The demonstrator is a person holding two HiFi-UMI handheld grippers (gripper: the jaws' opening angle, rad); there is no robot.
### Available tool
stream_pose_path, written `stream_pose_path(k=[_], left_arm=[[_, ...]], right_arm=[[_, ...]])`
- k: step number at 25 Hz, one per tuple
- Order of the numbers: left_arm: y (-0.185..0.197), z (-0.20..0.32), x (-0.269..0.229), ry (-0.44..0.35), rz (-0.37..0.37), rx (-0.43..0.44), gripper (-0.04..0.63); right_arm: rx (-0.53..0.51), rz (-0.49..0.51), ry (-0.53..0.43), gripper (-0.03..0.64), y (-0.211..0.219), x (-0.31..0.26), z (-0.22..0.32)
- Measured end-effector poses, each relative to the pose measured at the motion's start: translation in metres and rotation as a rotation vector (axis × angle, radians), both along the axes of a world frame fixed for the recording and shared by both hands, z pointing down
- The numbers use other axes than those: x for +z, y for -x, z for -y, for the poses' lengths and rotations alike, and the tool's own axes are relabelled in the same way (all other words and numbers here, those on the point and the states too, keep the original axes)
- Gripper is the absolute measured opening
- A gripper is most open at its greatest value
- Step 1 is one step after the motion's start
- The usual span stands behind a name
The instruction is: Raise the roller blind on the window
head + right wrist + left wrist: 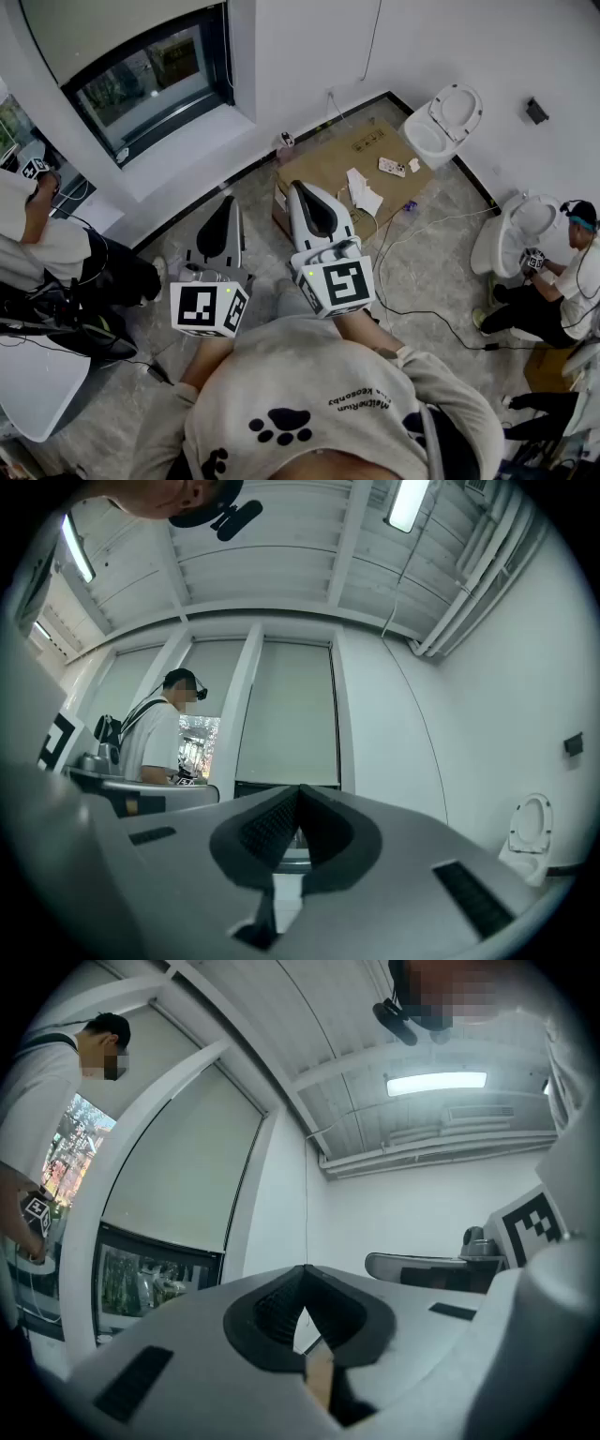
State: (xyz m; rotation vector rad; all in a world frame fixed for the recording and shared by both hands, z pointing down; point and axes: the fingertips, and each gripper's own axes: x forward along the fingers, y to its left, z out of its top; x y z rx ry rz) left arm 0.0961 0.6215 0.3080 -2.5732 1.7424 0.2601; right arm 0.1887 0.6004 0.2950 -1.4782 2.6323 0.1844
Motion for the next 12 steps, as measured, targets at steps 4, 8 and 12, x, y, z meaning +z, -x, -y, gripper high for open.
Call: stream_pose_path(k=[4, 8, 12], left_arm=[[-0.004, 0.017, 0.002, -0.005, 0.0, 0.006, -0.005], [-0.007, 0.047, 0.004, -0.006, 0.004, 0.006, -0.005], [-0.004, 0.092, 0.005, -0.017, 0.012, -0.004, -0.005]], right_arm=[[0.0, 0.006, 0.006, 0.009, -0.002, 0.006, 0.019], [-0.002, 0.016, 0.004, 0.009, -0.003, 0.008, 0.051], [-0.009, 0.034, 0.018, 0.009, 0.0, 0.012, 0.099]])
